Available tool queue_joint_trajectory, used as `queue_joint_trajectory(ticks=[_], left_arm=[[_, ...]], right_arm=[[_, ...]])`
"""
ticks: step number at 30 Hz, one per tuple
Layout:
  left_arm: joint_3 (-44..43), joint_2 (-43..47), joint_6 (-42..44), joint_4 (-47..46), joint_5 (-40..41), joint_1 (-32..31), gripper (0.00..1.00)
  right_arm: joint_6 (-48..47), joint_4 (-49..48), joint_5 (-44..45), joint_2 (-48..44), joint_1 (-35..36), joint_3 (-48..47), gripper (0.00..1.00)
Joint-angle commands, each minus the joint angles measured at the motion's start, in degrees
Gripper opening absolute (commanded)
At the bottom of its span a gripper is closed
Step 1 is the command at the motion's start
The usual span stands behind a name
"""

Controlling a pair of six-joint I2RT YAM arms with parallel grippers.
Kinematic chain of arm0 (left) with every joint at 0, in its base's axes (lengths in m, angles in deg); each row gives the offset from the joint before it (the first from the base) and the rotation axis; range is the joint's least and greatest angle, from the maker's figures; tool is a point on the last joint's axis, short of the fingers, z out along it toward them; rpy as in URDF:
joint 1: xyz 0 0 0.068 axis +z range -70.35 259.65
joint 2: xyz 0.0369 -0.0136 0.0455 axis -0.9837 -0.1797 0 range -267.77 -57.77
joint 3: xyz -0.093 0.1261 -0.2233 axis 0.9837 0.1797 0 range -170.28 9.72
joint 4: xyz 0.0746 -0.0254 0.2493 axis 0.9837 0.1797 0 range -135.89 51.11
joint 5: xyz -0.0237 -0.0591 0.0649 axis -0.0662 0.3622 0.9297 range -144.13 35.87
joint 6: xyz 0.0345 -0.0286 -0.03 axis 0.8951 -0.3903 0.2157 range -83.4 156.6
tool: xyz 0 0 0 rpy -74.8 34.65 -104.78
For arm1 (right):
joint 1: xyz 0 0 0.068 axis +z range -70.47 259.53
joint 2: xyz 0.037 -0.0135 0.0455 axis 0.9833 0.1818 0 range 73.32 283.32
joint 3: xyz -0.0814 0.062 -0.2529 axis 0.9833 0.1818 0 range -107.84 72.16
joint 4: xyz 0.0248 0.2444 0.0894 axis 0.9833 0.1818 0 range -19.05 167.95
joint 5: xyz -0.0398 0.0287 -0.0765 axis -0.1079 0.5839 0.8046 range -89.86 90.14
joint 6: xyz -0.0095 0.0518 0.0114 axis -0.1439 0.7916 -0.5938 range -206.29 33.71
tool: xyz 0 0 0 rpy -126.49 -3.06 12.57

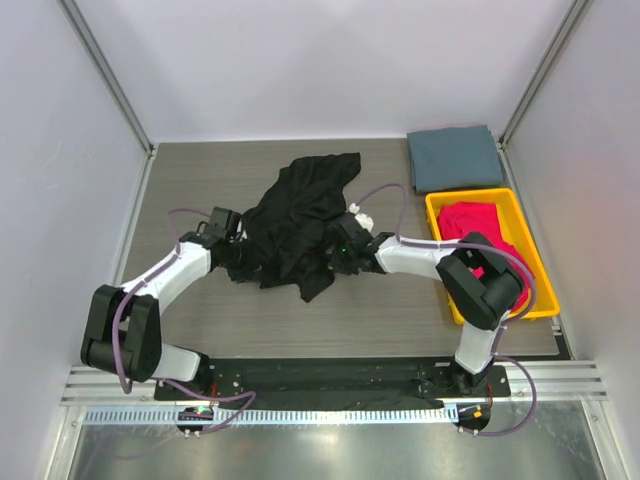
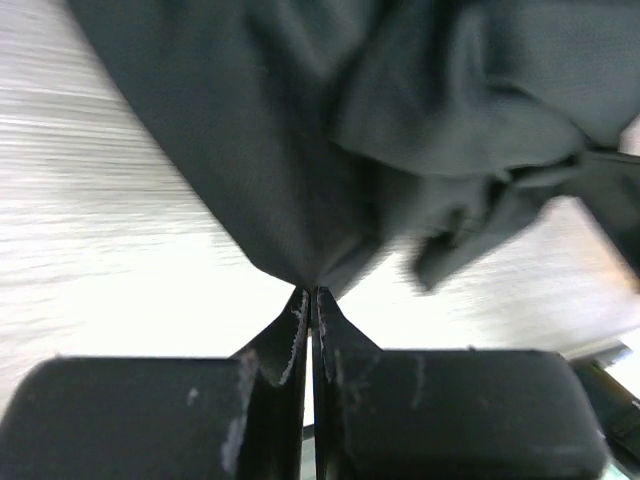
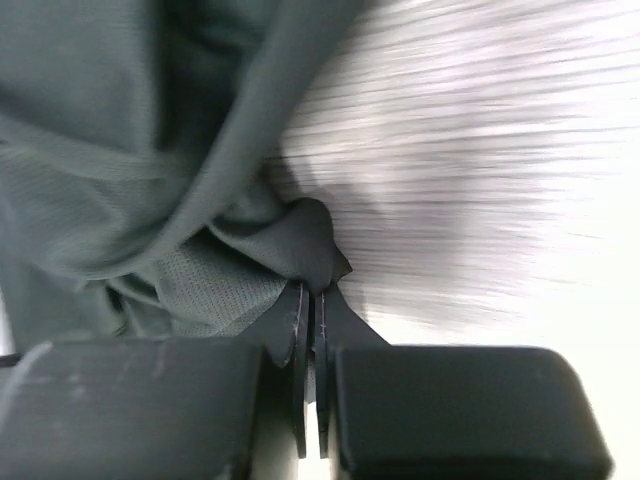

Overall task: Fold and stack the t-shirts
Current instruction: Flatten the tshirt out

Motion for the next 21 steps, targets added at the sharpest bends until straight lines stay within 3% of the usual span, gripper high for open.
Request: queue_joint_trajectory(ticks=[1, 4, 8, 10, 14, 19, 20, 21], left_arm=[[-6.70, 4.32, 5.90, 8.30, 9.90, 0.02, 0.00], [-11.18, 7.22, 9.51, 14.89, 21.12, 0.02, 0.00], [-14.44, 9.07, 11.89, 19.82, 28.11, 0.72, 0.00], [-14.62, 9.34, 11.98, 20.01, 27.07, 1.77, 0.00], [-12.69, 9.43, 10.57, 18.16, 18.91, 2.56, 0.00], [-10.41, 10.83, 10.22, 15.54, 16.79, 2.48, 0.00], [-9.36, 11.10, 9.26, 14.39, 14.43, 2.56, 0.00], [-8.56, 11.19, 8.38, 12.82, 7.19, 2.56, 0.00]], right_arm=[[-5.20, 10.45, 9.64, -6.96, -5.81, -0.70, 0.03], [-10.56, 12.74, 9.11, -13.73, -11.63, 2.11, 0.09], [-13.82, 14.94, 7.10, -19.71, -22.08, 6.86, 0.09], [-15.67, 14.86, 4.38, -20.77, -23.25, 7.39, 0.11], [-17.08, 19.67, 1.12, -20.95, -23.25, 4.32, 0.27], [-16.73, 21.89, 1.29, -24.28, -23.16, 3.61, 0.37], [-16.73, 22.41, 1.21, -24.99, -23.16, 3.61, 0.39], [-16.90, 22.68, 0.94, -25.34, -23.16, 3.61, 0.40]])
